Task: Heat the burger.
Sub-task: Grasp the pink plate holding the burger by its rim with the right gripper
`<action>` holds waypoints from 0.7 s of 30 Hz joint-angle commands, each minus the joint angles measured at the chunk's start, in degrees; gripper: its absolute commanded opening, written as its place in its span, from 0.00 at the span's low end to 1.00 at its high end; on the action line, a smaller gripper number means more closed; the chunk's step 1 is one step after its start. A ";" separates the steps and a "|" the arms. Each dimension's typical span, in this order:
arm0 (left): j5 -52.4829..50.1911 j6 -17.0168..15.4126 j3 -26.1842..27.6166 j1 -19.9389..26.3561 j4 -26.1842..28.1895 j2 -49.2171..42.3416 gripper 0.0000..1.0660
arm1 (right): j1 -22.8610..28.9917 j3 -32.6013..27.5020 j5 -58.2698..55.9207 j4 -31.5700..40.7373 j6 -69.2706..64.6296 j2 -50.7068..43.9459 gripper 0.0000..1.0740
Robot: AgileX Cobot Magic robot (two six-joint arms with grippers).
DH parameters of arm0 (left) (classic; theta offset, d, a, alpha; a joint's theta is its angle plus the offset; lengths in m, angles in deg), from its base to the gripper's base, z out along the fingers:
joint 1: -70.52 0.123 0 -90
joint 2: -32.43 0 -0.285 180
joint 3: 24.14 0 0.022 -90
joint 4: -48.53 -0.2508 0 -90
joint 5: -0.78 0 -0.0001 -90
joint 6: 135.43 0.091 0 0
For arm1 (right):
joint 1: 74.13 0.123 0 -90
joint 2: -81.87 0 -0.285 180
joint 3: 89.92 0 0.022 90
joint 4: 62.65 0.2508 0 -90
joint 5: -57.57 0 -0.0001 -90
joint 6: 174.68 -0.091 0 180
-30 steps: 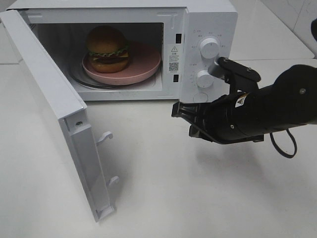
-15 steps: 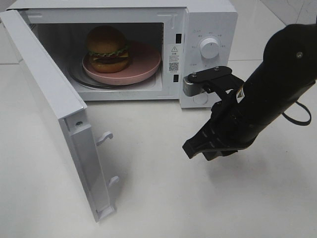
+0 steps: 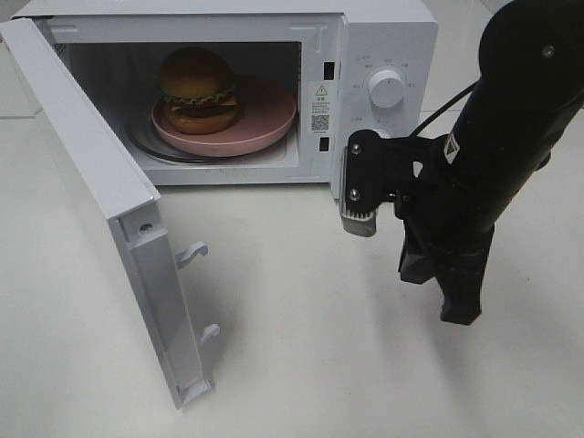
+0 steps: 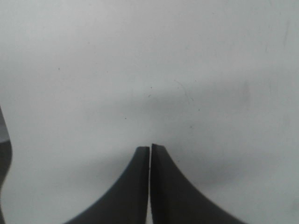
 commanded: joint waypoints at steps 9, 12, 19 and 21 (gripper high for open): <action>-0.80 -0.06 -0.17 0.17 0.00 -0.40 0.92 | -0.46 0.40 0.46 -1.43 23.66 -0.57 0.07; -0.80 -0.06 -0.17 0.17 0.00 -0.40 0.92 | -0.34 0.40 0.46 -2.86 23.26 -0.57 0.09; -0.80 -0.06 -0.17 0.17 0.00 -0.40 0.92 | -0.34 0.40 0.74 -2.86 23.03 -0.57 0.19; -0.80 -0.06 -0.17 0.17 0.00 -0.40 0.92 | -0.34 0.40 1.49 -2.86 22.29 -0.57 0.25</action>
